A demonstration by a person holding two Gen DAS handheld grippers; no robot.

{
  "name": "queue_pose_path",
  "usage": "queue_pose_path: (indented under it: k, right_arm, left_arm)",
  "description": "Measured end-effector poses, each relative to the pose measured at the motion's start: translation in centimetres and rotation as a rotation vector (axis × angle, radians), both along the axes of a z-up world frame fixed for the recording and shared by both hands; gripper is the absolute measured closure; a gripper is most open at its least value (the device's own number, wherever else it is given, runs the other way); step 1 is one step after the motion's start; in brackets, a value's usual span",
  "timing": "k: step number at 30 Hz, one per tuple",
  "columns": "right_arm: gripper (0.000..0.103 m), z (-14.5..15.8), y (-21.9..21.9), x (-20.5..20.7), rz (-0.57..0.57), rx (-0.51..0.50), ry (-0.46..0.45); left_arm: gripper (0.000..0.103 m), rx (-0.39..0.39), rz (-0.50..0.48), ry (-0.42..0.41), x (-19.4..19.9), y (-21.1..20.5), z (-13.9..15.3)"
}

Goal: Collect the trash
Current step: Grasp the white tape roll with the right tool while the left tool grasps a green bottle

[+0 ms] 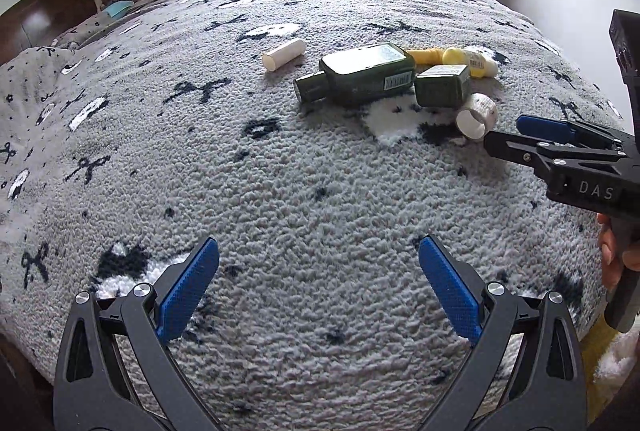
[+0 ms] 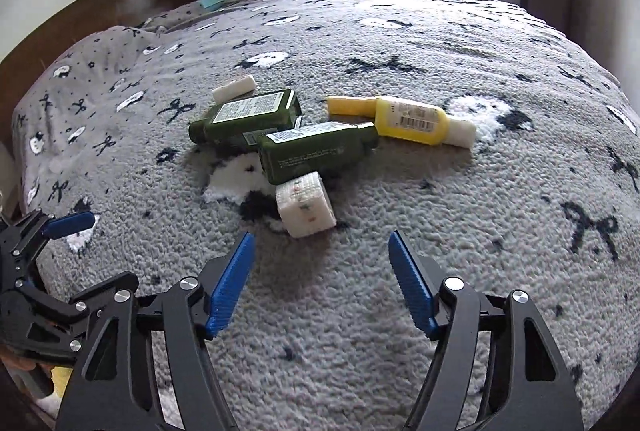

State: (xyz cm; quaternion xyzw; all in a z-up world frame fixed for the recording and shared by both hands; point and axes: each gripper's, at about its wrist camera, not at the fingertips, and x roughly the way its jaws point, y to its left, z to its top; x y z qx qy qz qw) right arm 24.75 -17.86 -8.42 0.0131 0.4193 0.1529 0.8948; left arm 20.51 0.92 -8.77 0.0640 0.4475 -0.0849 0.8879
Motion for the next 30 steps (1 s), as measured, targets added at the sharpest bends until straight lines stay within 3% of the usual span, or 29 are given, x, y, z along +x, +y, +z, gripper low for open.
queue_pose_path:
  k: [6,8,9,14,20,23,27,30]
  right_arm:
    - [0.057,-0.5,1.1,1.4,0.034,-0.026,-0.002]
    - [0.073,-0.6,1.2,1.5,0.043,-0.031,-0.002]
    - [0.075,-0.5,1.2,1.5,0.05,-0.031,-0.002]
    - [0.076,0.2,-0.1,0.2,0.036,-0.044,-0.026]
    - [0.076,1.3,-4.2,-1.6,-0.053,-0.042,-0.039]
    - [0.076,1.4,-6.2,-2.2,-0.095,-0.032,-0.042]
    - [0.076,1.6,-8.0,-2.8,-0.139,-0.013,-0.051]
    - [0.076,1.6,-8.8,-2.9,-0.153,-0.002,-0.054]
  left_arm:
    - [0.008,-0.015,-0.009,0.007,1.4,-0.5,0.0]
    - [0.008,-0.018,-0.017,0.008,1.8,-0.9,0.0]
    - [0.008,-0.019,-0.023,0.008,2.0,-1.2,0.0]
    - [0.008,-0.038,-0.061,0.014,3.3,-2.9,-0.1]
    - [0.009,-0.082,-0.139,0.013,5.1,-5.9,-0.2]
    - [0.009,-0.067,-0.172,0.01,6.2,-7.8,-0.5]
    - [0.023,-0.053,-0.191,0.024,8.1,-10.1,-1.1]
    - [0.024,-0.051,-0.196,0.029,9.4,-11.4,-1.5]
